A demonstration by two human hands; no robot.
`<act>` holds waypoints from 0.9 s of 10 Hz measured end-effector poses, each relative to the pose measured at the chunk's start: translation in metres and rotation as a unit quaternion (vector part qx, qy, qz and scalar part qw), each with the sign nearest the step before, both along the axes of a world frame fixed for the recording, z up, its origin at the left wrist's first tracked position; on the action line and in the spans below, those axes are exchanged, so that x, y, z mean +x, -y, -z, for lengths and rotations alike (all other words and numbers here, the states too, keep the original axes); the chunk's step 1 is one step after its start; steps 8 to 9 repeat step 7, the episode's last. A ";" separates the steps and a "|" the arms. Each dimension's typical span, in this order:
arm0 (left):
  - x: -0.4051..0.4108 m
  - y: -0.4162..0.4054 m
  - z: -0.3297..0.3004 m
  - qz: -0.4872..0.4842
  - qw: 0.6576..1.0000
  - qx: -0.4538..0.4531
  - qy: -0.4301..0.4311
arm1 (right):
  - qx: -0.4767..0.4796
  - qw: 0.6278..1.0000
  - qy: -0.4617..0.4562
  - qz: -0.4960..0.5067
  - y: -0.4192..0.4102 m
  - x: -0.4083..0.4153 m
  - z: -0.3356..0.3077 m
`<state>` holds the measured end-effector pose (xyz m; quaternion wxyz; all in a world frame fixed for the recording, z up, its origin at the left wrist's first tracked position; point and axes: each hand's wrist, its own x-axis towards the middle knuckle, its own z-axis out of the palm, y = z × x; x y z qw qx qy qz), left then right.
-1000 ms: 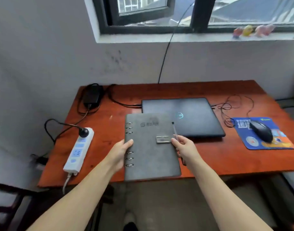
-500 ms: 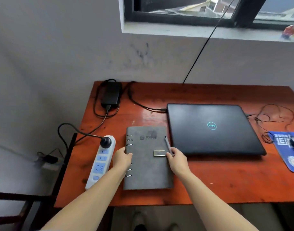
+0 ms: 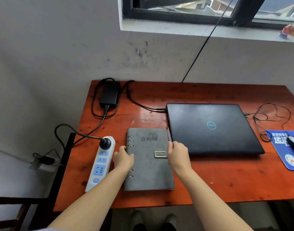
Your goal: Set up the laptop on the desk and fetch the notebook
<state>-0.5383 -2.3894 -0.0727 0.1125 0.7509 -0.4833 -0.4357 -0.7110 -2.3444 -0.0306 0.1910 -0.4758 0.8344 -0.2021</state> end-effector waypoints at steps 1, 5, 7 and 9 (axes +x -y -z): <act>-0.003 -0.001 -0.001 -0.004 1.000 0.016 -0.005 | 0.031 0.998 -0.010 -0.049 0.009 0.026 -0.004; -0.003 0.000 0.007 -0.002 1.000 0.022 0.001 | 0.214 0.928 -0.189 -0.241 0.025 0.052 0.033; 0.009 -0.006 0.005 0.027 1.000 -0.007 0.002 | 0.150 0.974 -0.108 -0.130 0.006 -0.010 -0.037; 0.009 -0.006 0.005 0.027 1.000 -0.007 0.002 | 0.150 0.974 -0.108 -0.130 0.006 -0.010 -0.037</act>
